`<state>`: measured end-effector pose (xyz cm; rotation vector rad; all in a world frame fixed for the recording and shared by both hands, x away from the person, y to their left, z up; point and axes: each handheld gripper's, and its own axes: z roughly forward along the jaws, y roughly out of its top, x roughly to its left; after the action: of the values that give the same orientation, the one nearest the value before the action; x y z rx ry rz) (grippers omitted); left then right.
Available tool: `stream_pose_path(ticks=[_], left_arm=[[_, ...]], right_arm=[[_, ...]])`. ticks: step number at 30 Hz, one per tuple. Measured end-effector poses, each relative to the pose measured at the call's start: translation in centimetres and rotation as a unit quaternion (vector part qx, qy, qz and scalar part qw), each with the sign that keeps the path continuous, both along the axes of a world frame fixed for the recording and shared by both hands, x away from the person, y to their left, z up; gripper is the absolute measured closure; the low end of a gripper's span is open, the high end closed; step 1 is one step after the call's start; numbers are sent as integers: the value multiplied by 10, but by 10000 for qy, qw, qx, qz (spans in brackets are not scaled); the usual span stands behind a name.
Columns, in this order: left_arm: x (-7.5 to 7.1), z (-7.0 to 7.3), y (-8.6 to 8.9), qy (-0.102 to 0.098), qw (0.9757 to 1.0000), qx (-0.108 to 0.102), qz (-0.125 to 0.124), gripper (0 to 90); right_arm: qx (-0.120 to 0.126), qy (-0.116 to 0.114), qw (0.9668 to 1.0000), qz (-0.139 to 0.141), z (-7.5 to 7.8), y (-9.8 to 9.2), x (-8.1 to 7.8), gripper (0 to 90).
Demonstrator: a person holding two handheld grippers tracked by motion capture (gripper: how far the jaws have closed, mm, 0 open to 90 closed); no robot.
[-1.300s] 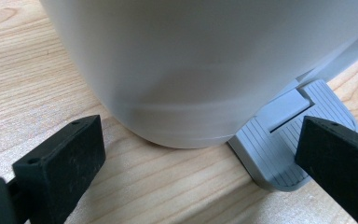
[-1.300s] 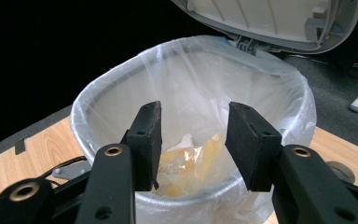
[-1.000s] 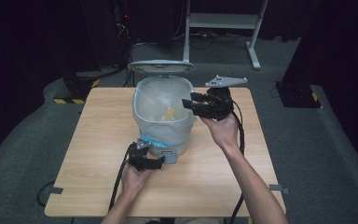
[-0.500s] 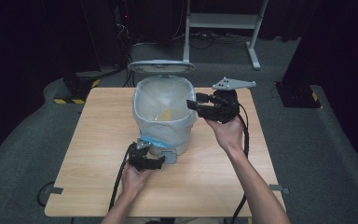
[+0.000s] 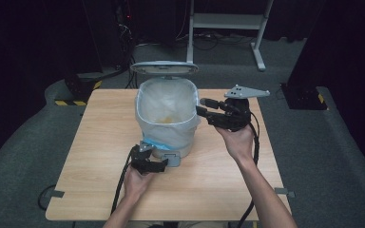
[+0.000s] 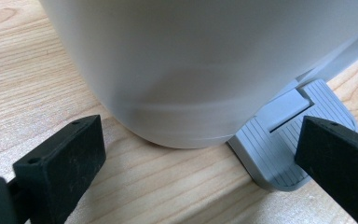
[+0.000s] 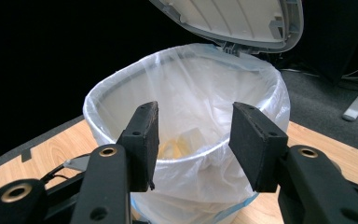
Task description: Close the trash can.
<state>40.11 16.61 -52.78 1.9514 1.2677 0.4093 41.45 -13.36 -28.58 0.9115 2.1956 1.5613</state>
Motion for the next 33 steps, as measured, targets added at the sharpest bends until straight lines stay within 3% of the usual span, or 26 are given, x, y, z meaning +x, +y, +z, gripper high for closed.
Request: stream_pose_path(ticks=[20, 26, 33], left_arm=[[0, 0, 0, 0, 10000, 1, 7, 17], [0, 0, 0, -1, 10000, 1, 9, 17], [0, 0, 0, 0, 10000, 1, 8, 17]], right_arm=[[157, 15, 9999, -53, -21, -20, -18, 528], [181, -22, 9998, -70, -34, -26, -21, 524], [265, 99, 9994, -175, -53, -35, -27, 521]])
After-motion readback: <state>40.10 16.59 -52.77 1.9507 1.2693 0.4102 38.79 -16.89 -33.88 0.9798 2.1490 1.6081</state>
